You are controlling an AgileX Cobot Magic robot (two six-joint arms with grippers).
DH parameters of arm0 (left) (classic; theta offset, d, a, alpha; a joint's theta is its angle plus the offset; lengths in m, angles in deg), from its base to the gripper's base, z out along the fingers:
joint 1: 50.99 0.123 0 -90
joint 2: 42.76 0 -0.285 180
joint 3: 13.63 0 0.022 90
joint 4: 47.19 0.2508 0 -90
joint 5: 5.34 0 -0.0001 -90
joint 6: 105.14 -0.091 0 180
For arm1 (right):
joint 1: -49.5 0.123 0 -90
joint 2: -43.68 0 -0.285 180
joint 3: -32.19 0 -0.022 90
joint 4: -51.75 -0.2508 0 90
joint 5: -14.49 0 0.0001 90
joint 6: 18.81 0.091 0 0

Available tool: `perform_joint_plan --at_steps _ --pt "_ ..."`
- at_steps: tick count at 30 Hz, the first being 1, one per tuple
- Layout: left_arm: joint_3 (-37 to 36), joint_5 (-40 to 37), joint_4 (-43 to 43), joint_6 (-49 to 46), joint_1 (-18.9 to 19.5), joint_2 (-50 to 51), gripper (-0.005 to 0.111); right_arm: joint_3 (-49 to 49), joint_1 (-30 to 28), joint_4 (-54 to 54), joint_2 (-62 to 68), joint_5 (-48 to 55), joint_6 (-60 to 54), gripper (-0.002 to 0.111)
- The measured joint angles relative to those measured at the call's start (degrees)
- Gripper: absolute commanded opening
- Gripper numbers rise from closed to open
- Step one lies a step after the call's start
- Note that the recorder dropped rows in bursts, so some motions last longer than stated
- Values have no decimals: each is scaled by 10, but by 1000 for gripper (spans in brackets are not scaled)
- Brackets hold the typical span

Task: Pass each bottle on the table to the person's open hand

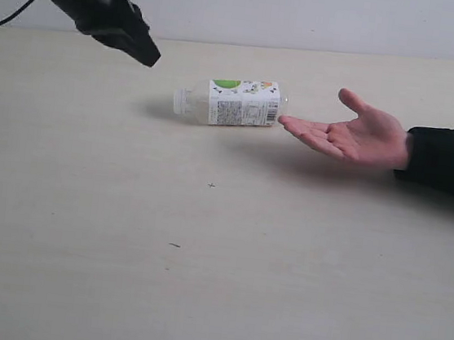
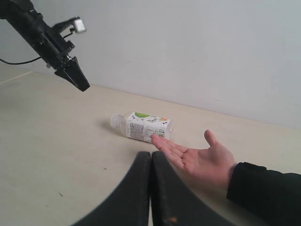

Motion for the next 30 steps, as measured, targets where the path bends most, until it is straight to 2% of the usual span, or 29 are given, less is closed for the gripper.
perform_joint_plan --at_steps 1,2,4,7,11,14,17,20,25,27,30 --pt "33 7 116 33 -37 16 0 0 0 0 0 0 0 0" --pt "57 11 176 40 -61 29 0 0 0 0 0 0 0 0" --pt "119 18 235 32 -97 63 0 0 0 0 0 0 0 0" --pt "188 17 247 17 -121 104 0 0 0 0 0 0 0 0" --pt "339 -52 267 -24 -132 203 0 0 0 0 0 0 0 0" --pt "383 -88 272 -36 -133 241 0 0 0 0 0 0 0 0" --pt "398 -95 273 -38 -135 257 1 0 0 0 0 0 0 0" --pt "401 -83 276 -40 -139 262 16 0 0 0 0 0 0 0" --pt "403 -72 294 -51 -152 267 56 0 0 0 0 0 0 0" --pt "403 -69 297 -52 -161 269 64 0 0 0 0 0 0 0" --pt "403 -52 297 -55 -170 273 68 0 0 0 0 0 0 0"
